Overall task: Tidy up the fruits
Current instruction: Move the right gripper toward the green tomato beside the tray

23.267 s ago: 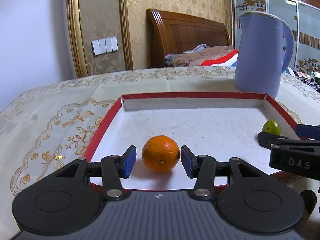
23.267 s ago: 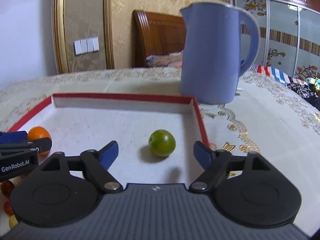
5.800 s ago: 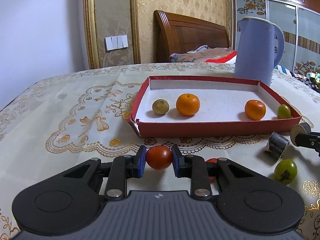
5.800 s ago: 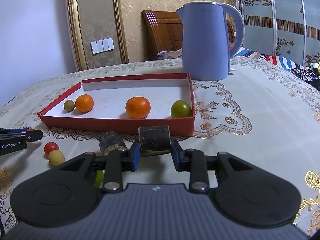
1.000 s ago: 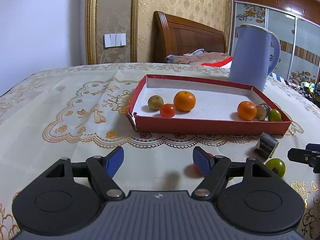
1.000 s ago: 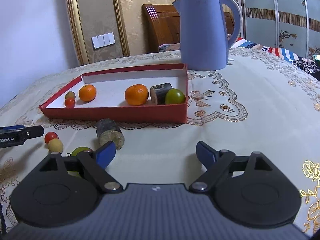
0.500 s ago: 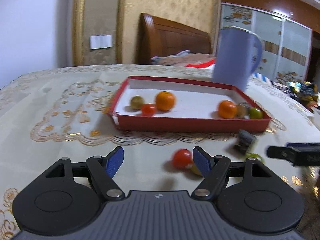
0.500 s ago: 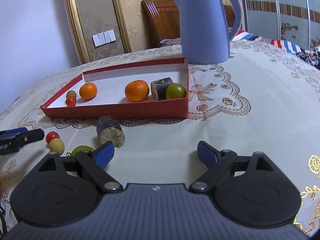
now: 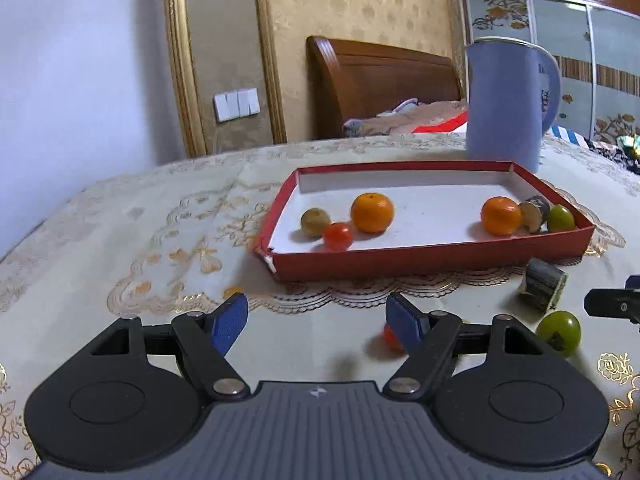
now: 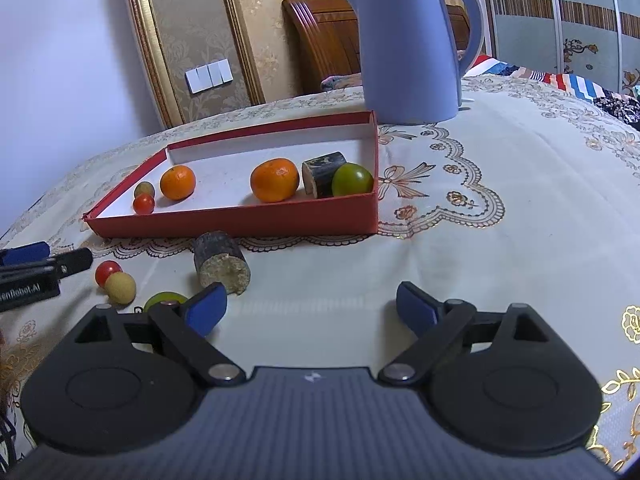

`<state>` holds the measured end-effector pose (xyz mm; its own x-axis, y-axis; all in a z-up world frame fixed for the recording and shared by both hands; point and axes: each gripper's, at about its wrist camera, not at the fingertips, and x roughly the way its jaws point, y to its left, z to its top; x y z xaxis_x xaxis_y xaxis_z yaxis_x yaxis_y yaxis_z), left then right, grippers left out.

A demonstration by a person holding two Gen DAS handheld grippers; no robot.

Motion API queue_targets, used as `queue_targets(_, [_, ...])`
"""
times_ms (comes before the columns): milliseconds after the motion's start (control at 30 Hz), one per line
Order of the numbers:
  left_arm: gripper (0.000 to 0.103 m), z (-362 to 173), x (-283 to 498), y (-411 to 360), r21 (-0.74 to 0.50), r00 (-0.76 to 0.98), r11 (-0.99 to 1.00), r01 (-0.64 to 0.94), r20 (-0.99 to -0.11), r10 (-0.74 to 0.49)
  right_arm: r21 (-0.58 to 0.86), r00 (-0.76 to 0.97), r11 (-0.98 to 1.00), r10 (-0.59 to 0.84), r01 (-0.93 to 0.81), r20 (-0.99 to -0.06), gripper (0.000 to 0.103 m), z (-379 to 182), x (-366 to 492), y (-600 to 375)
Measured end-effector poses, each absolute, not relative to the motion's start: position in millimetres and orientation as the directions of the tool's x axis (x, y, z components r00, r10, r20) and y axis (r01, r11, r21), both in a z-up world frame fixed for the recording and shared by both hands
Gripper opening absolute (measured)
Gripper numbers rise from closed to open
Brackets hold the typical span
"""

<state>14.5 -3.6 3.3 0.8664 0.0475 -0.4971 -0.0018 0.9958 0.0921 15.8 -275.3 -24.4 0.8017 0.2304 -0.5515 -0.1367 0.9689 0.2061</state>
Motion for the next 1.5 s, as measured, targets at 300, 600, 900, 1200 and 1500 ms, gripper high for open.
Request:
queue_targets(300, [0.076, 2.0, 10.0, -14.2, 0.079, 0.849, 0.991, 0.106, -0.527, -0.049, 0.207, 0.800, 0.968, 0.233, -0.139, -0.552, 0.093, -24.7, 15.7, -275.7])
queue_targets(600, [0.077, 0.1, 21.1, -22.0, 0.126, 0.848, 0.987, 0.100, -0.530, -0.018, 0.216, 0.802, 0.966, 0.238, -0.139, -0.548, 0.094, -24.9, 15.9, -277.2])
queue_targets(900, [0.076, 6.7, 19.9, 30.3, -0.009, 0.835, 1.000, -0.030, -0.549, 0.019, 0.219, 0.803, 0.966, 0.240, -0.140, -0.546, 0.095, -25.0, 15.8, -277.5])
queue_targets(1200, [0.076, 1.0, 25.7, -4.3, 0.117, 0.846, 0.993, 0.001, -0.530, 0.061, 0.217, 0.803, 0.966, 0.239, -0.140, -0.546, 0.096, -24.6, 15.7, -276.5])
queue_targets(1500, [0.076, -2.1, 35.4, 2.7, 0.071, 0.843, 0.996, -0.052, -0.532, 0.082, 0.183, 0.835, 0.967, 0.247, -0.178, -0.491, 0.096, -17.6, 2.2, -271.2])
